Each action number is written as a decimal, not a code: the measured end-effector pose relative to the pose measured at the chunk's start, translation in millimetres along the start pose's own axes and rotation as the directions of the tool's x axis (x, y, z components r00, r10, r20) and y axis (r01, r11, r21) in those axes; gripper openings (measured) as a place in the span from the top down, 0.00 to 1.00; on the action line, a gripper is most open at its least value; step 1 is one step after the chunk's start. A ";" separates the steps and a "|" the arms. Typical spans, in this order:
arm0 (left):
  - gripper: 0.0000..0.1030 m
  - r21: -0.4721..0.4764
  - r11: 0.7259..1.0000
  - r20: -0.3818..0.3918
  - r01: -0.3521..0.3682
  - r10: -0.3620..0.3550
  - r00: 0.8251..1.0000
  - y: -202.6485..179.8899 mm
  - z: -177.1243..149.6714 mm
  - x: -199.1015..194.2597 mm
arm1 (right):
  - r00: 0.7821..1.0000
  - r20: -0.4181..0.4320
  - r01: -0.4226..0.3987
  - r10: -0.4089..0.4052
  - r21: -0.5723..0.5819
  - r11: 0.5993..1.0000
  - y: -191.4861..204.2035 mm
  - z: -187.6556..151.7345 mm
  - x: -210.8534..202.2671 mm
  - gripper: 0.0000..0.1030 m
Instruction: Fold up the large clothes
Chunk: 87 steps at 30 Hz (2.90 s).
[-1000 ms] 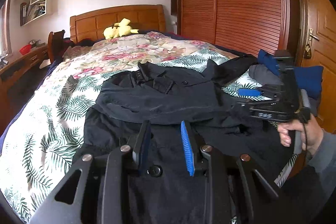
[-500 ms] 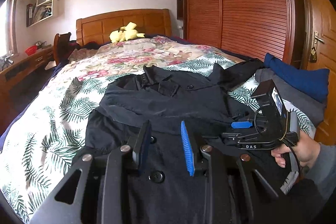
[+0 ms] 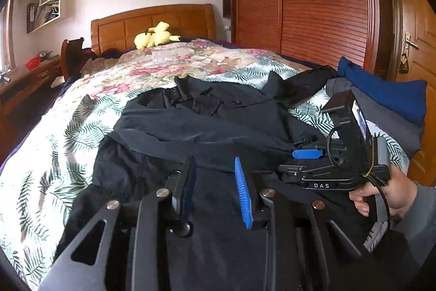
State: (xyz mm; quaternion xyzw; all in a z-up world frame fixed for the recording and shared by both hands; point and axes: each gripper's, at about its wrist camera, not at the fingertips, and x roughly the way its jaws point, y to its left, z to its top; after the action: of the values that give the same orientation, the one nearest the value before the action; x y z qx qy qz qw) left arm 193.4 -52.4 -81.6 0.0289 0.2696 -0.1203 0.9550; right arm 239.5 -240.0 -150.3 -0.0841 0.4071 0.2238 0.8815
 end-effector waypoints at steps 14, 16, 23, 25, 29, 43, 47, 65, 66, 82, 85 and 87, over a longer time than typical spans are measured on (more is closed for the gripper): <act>0.73 0.018 1.000 0.009 -0.021 0.021 1.000 -10.1 15.5 34.3 | 0.998 0.068 -0.011 0.010 0.015 1.000 -3.3 -2.4 -11.4 0.53; 0.73 0.007 1.000 0.013 -0.016 0.016 1.000 -6.4 18.8 42.3 | 0.997 0.074 -0.009 0.008 0.011 1.000 -2.4 -1.9 -12.0 0.53; 0.73 -0.004 1.000 0.018 -0.012 0.012 1.000 3.3 13.6 75.9 | 0.996 0.085 0.006 -0.006 0.003 1.000 0.9 -2.6 -13.4 0.53; 0.73 -0.019 1.000 0.010 -0.002 0.002 1.000 6.9 8.5 83.8 | 0.996 0.087 0.011 -0.011 0.001 1.000 1.6 -2.7 -13.4 0.53; 0.73 -0.052 0.998 -0.026 0.033 -0.034 0.999 13.5 1.8 97.8 | 0.995 0.097 0.016 -0.016 0.001 1.000 1.6 -3.3 -15.2 0.53; 0.73 -0.046 0.997 -0.005 0.054 -0.054 0.999 23.6 3.8 86.8 | 0.977 0.158 0.144 -0.143 0.001 0.990 -38.0 49.1 -59.8 0.45; 0.73 -0.059 0.997 0.014 0.048 -0.047 0.999 39.5 7.7 76.5 | 0.963 0.156 0.219 -0.219 0.017 0.976 -71.2 73.1 -54.7 0.44; 0.73 -0.082 0.996 0.029 0.035 -0.033 0.999 70.0 11.5 65.6 | 0.952 -0.073 0.300 -0.298 0.421 0.856 -241.6 89.0 35.3 0.44; 0.73 -0.081 0.996 0.028 0.041 -0.038 0.999 69.0 11.5 65.9 | 0.953 -0.079 0.298 -0.294 0.439 0.848 -245.0 89.5 36.1 0.44; 0.73 -0.053 0.996 0.011 0.065 -0.065 0.998 58.0 8.9 69.1 | 0.923 0.046 0.346 -0.381 0.331 0.878 -216.1 132.9 22.3 0.99; 0.73 -0.052 0.997 0.010 0.065 -0.065 0.998 57.6 9.0 69.1 | 0.941 0.164 0.257 -0.296 0.221 0.941 -169.8 149.6 -4.3 0.99; 0.73 -0.055 0.996 0.013 0.067 -0.066 0.998 58.1 9.2 68.4 | 0.955 0.200 0.193 -0.221 0.148 0.970 -135.8 152.1 -17.4 0.99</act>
State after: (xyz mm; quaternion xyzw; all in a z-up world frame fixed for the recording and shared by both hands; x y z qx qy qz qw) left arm 268.8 -11.9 -109.9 -0.0071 0.2685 -0.1446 0.9523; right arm 396.0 -315.8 -42.3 -0.0455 0.3120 0.1116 0.9424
